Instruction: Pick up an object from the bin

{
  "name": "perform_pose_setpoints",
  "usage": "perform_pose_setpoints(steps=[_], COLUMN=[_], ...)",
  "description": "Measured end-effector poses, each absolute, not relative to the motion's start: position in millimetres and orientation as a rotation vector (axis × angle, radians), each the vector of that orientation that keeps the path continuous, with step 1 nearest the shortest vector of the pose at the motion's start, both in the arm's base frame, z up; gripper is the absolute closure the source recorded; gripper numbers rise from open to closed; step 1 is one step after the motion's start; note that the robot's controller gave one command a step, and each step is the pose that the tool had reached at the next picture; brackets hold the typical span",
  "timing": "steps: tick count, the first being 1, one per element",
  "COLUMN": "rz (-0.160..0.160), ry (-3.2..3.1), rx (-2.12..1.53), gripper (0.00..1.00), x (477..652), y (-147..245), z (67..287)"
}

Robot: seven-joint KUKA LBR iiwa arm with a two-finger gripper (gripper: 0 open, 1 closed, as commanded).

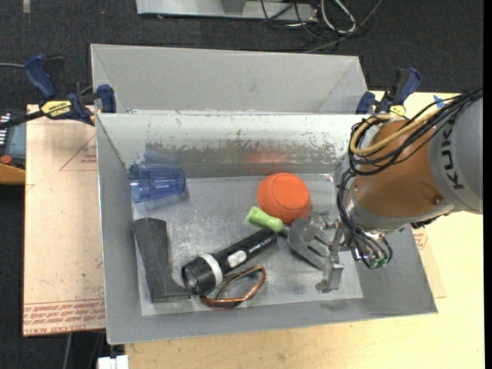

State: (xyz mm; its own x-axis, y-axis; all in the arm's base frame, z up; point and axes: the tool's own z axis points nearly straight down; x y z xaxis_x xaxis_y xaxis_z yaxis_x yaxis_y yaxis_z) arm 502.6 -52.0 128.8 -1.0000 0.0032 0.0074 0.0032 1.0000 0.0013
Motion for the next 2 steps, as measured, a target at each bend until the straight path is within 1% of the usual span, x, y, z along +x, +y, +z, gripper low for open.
perform_pose_setpoints(steps=[1,2], rz=[-0.001,-0.003], ry=[-3.142,-3.124], rx=[0.0,-0.326], gripper=[0.0,0.0], x=[504.4,514.2], y=[-52,-73], z=[133,69])
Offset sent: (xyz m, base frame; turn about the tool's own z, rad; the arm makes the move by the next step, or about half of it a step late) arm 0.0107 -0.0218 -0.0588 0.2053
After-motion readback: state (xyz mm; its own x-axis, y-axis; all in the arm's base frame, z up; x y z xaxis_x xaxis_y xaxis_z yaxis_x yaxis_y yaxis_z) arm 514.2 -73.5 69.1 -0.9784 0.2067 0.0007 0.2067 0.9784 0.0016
